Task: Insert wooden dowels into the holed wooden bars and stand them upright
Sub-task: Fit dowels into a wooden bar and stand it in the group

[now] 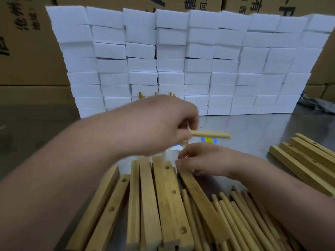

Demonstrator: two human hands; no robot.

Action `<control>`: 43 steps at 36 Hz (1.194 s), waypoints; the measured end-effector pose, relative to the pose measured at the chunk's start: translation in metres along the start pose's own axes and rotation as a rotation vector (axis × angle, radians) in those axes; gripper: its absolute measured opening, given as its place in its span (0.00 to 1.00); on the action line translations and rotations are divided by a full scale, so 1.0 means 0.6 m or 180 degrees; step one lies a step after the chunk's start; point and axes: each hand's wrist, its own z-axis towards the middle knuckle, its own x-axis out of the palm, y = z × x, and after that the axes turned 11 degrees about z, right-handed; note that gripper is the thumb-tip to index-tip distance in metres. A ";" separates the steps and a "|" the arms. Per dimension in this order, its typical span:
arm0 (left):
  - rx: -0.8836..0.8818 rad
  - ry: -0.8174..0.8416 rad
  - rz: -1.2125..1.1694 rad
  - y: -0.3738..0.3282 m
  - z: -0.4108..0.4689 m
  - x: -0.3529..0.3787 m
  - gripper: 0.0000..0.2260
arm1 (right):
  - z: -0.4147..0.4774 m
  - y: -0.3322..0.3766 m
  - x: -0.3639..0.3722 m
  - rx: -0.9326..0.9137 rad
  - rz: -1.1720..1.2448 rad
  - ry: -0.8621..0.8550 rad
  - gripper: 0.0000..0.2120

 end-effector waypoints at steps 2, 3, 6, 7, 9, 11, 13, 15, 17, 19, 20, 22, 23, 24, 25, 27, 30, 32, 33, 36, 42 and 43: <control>-0.0237 0.0013 0.0034 0.026 -0.003 -0.008 0.06 | 0.000 -0.005 -0.005 0.0129 -0.0387 -0.0012 0.21; -0.0321 0.0042 0.0054 0.037 -0.006 -0.011 0.08 | -0.001 -0.007 -0.005 0.0148 -0.0660 -0.0001 0.24; -0.0546 0.0135 0.0157 0.063 -0.013 -0.017 0.07 | 0.002 -0.010 -0.005 0.0236 -0.0986 0.0048 0.25; -0.0586 0.0160 0.0188 0.068 -0.015 -0.018 0.06 | 0.002 -0.010 -0.001 0.0250 -0.1008 0.0055 0.21; -0.0620 0.0203 0.0200 0.071 -0.016 -0.016 0.06 | 0.003 -0.009 0.009 0.0205 -0.1039 0.0013 0.17; -0.0611 0.0244 0.0193 0.068 -0.014 -0.013 0.06 | 0.005 -0.009 0.011 0.0163 -0.0911 -0.0051 0.15; -0.0601 0.0286 0.0186 0.065 -0.011 -0.008 0.06 | 0.009 -0.011 0.009 0.0070 -0.0480 -0.0219 0.13; -0.0597 0.0295 0.0210 0.062 -0.009 -0.005 0.07 | 0.013 -0.013 0.003 0.0050 0.0403 -0.0416 0.14; -0.0634 0.0317 0.0187 0.062 -0.008 -0.003 0.07 | 0.017 -0.013 -0.006 -0.0056 0.1350 -0.0618 0.11; -0.0685 0.0328 0.0159 0.063 -0.008 -0.002 0.07 | 0.019 -0.011 -0.015 -0.0327 0.2043 -0.0859 0.04; -0.0714 0.0320 0.0144 0.064 -0.008 -0.002 0.08 | 0.021 -0.011 -0.019 -0.0458 0.2303 -0.1013 0.02; -0.0787 0.0278 0.0105 0.064 -0.007 -0.003 0.09 | 0.022 -0.012 -0.027 -0.0635 0.2723 -0.1310 0.04; -0.0834 0.0246 0.0090 0.064 -0.007 -0.003 0.09 | 0.022 -0.012 -0.029 -0.0686 0.2919 -0.1428 0.05; -0.0886 0.0219 0.0073 0.065 -0.007 -0.003 0.09 | 0.022 -0.012 -0.031 -0.0716 0.3115 -0.1506 0.05; -0.0934 0.0194 0.0050 0.066 -0.008 -0.004 0.08 | 0.023 -0.011 -0.032 -0.0722 0.3311 -0.1544 0.05; -0.0972 0.0146 0.0033 0.066 -0.008 -0.003 0.08 | 0.023 -0.007 -0.032 -0.0721 0.3706 -0.1584 0.08; -0.0936 0.0011 0.0137 0.063 -0.006 0.000 0.07 | 0.021 0.004 -0.030 -0.0813 0.4156 -0.1597 0.12; -0.0895 -0.0061 0.0176 0.058 -0.005 0.001 0.09 | 0.016 0.010 -0.029 -0.0900 0.4302 -0.1518 0.12; -0.0878 -0.0104 0.0162 0.056 -0.005 0.001 0.10 | 0.012 0.014 -0.028 -0.0936 0.4334 -0.1426 0.12; -0.0829 -0.0302 0.0017 0.051 -0.005 0.002 0.09 | 0.009 0.016 -0.027 -0.1047 0.4372 -0.1288 0.09; -0.0843 -0.0541 -0.0044 0.047 0.000 0.011 0.08 | 0.005 0.021 -0.018 -0.1065 0.3901 -0.1330 0.13; -0.0869 -0.0580 0.0011 0.047 0.000 0.012 0.09 | 0.004 0.022 -0.017 -0.1093 0.3889 -0.1343 0.15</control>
